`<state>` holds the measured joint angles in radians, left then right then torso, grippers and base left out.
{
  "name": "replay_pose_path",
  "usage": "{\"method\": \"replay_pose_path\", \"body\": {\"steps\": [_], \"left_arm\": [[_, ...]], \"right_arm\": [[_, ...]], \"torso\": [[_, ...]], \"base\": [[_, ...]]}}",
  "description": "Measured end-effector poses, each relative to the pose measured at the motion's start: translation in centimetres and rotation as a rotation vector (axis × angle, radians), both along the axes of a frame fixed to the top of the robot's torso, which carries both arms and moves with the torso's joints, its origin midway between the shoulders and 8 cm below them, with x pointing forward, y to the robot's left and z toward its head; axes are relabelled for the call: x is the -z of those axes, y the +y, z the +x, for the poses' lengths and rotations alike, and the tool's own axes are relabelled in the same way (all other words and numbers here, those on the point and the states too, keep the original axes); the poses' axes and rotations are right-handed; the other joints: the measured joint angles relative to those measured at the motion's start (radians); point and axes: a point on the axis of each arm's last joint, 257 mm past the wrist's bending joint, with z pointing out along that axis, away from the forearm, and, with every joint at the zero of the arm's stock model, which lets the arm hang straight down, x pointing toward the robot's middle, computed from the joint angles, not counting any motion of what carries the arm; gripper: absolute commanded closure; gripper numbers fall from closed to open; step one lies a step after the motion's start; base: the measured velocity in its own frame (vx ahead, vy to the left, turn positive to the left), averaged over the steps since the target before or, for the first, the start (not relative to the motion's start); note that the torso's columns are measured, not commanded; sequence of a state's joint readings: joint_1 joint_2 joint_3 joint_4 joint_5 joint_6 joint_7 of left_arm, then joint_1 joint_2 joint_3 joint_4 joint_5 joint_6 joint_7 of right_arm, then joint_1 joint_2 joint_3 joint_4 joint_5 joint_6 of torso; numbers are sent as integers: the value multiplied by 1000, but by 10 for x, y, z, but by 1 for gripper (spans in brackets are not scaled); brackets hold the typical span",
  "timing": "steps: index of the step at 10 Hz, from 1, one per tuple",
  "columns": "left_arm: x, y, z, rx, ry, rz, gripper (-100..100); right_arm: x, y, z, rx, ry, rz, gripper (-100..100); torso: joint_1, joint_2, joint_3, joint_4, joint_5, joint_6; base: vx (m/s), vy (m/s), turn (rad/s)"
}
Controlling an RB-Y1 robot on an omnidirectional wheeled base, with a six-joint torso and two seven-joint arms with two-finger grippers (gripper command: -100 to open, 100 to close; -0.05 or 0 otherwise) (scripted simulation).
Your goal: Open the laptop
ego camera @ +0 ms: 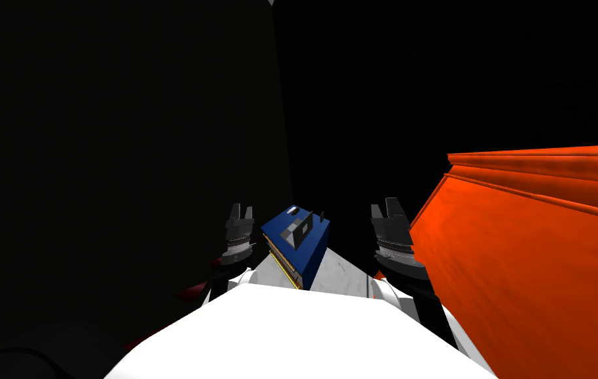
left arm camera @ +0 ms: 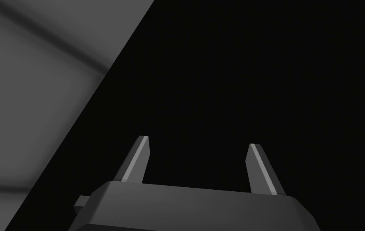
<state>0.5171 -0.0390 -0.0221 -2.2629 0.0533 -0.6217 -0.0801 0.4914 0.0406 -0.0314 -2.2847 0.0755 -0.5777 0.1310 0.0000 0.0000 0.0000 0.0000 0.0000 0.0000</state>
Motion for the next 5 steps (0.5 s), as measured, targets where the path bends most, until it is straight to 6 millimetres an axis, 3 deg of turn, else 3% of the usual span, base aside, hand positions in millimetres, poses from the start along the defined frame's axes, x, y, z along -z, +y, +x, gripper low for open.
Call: {"method": "replay_pose_path", "body": {"steps": [2, 5], "left_arm": [[0, 0, 0, 0, 0, 0, 0], [0, 0, 0, 0, 0, 0, 0]], "right_arm": [[0, 0, 0, 0, 0, 0, 0], [0, 0, 0, 0, 0, 0, 0]], "torso": [[0, 104, -209, 105, 0, 0], [0, 322, -644, 322, 0, 0]], "base": [[0, 0, 0], [0, 0, 0]]}}
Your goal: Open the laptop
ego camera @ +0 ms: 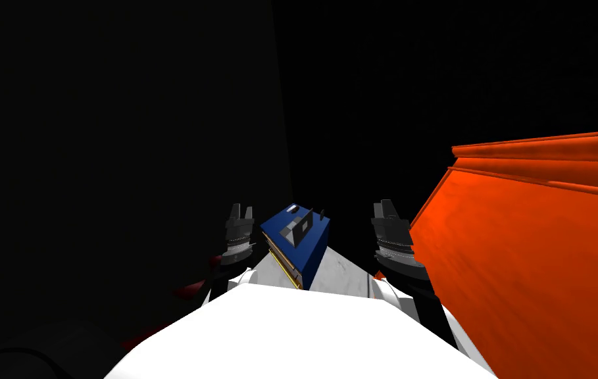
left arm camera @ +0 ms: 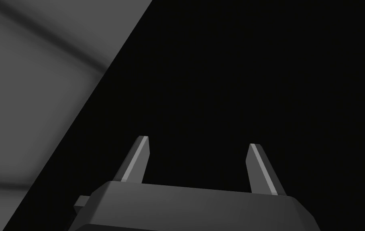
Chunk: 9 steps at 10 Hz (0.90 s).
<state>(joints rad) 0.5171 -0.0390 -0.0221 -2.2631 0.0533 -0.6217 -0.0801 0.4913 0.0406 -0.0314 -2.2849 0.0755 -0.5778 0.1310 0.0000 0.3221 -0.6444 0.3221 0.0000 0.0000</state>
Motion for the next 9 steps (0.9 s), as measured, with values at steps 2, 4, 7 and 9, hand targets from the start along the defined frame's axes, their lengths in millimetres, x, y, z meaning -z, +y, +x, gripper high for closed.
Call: {"method": "replay_pose_path", "body": {"steps": [2, 4, 7, 9], "left_arm": [[0, 0, 0, 0, 0, 0, 0], [0, 0, 0, 0, 0, 0, 0], [1, -7, 3, 27, 13, 41, -100], [4, -15, 7, 59, 30, 83, -100]], "right_arm": [[0, 0, 0, 0, 0, 0, 0], [0, 0, 0, 0, 0, 0, 0], [0, 0, 0, 0, 0, 0, 0], [0, 0, 0, 0, 0, 0, 0]], "torso": [[0, 148, -295, 148, 0, 0], [0, 296, -590, 295, 0, 0], [1, 416, -824, 413, 0, 0], [0, 417, -831, 416, 0, 0]], "base": [[0, 0, 0], [0, 0, 0], [-70, 2, -13], [-91, 4, -34]]}}
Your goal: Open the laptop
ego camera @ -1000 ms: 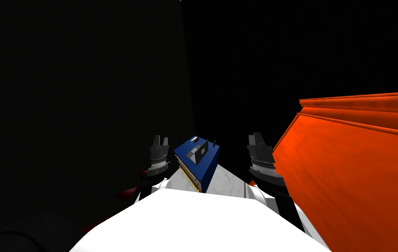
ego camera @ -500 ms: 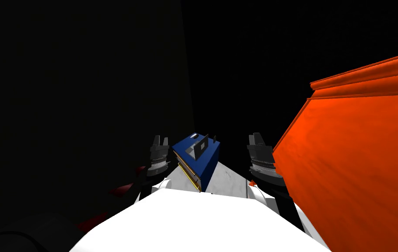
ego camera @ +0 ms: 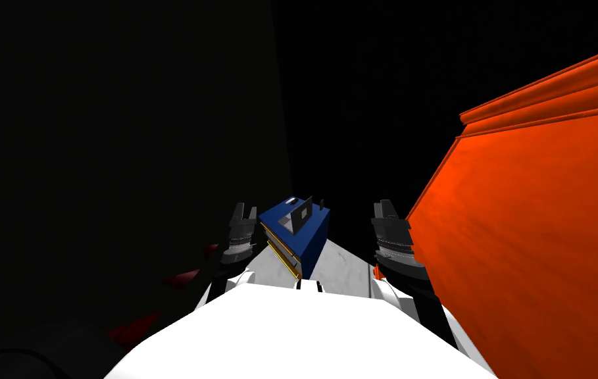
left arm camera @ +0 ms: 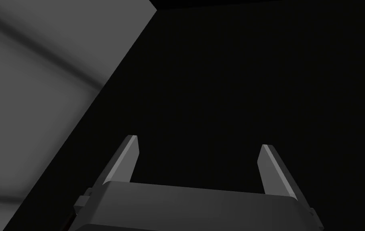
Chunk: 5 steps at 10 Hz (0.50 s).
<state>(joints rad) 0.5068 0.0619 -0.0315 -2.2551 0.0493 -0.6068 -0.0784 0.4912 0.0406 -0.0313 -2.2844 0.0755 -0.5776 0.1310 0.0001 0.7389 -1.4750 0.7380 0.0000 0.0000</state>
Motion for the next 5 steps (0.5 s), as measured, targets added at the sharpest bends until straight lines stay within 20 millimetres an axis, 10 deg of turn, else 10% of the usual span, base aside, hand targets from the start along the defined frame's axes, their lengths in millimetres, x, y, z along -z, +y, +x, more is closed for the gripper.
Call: {"method": "replay_pose_path", "body": {"steps": [5], "left_arm": [[19, -29, 25, 95, 78, 57, -100]], "right_arm": [[0, 0, 0, 0, 0, 0, 0]], "torso": [[-1, 1, 0, 0, 0, 0]], "base": [[-149, -7, -91]]}}
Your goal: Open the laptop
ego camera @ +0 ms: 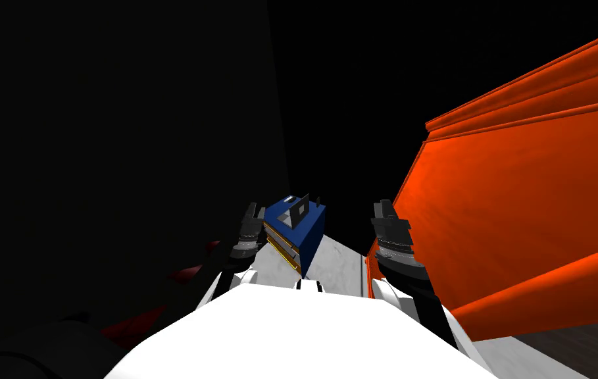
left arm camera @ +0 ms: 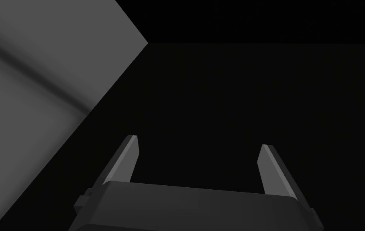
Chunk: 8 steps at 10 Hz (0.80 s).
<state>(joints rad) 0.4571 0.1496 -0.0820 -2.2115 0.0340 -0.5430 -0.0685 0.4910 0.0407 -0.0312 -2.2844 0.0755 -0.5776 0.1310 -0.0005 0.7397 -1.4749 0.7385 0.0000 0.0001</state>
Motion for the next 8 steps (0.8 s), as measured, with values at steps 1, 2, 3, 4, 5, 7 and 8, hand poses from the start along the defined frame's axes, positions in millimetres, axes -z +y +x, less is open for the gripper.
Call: {"method": "replay_pose_path", "body": {"steps": [1, 2, 3, 4, 5, 7, 8], "left_arm": [[6, -6, 9, 15, 22, 0, -100], [13, -11, 17, 26, 49, 0, -100], [26, -13, 25, 32, 82, 4, -100], [30, -16, 29, 35, 96, 5, -100], [32, -18, 34, 36, 109, 9, -100], [50, -21, 50, 30, 169, 33, -100], [57, -24, 56, 26, 195, 46, -100]], "right_arm": [[0, 0, 0, 0, 0, 0, 0], [0, 0, 0, 0, 0, 0, 0], [0, 0, 0, 0, 0, 0, 0], [0, 0, 0, 0, 0, 0, 0], [0, 0, 0, 0, 0, 0, 0], [0, 0, 0, 0, 0, 0, 0], [0, 0, 0, 0, 0, 0, 0]], "torso": [[1, -2, -1, 0, 0, 0], [1, -4, -2, -1, 0, 0], [0, -5, -3, -2, 0, 0], [0, -6, -4, -2, 0, 0], [1, -6, -4, -2, 0, 0], [1, -3, -2, -1, 0, 0], [1, -2, -2, -1, 0, 0]], "base": [[-131, -10, -102], [-88, -25, -83], [-41, -24, -25], [-8, -14, -23], [9, -10, -71], [32, -5, -66], [51, -5, -50]]}}
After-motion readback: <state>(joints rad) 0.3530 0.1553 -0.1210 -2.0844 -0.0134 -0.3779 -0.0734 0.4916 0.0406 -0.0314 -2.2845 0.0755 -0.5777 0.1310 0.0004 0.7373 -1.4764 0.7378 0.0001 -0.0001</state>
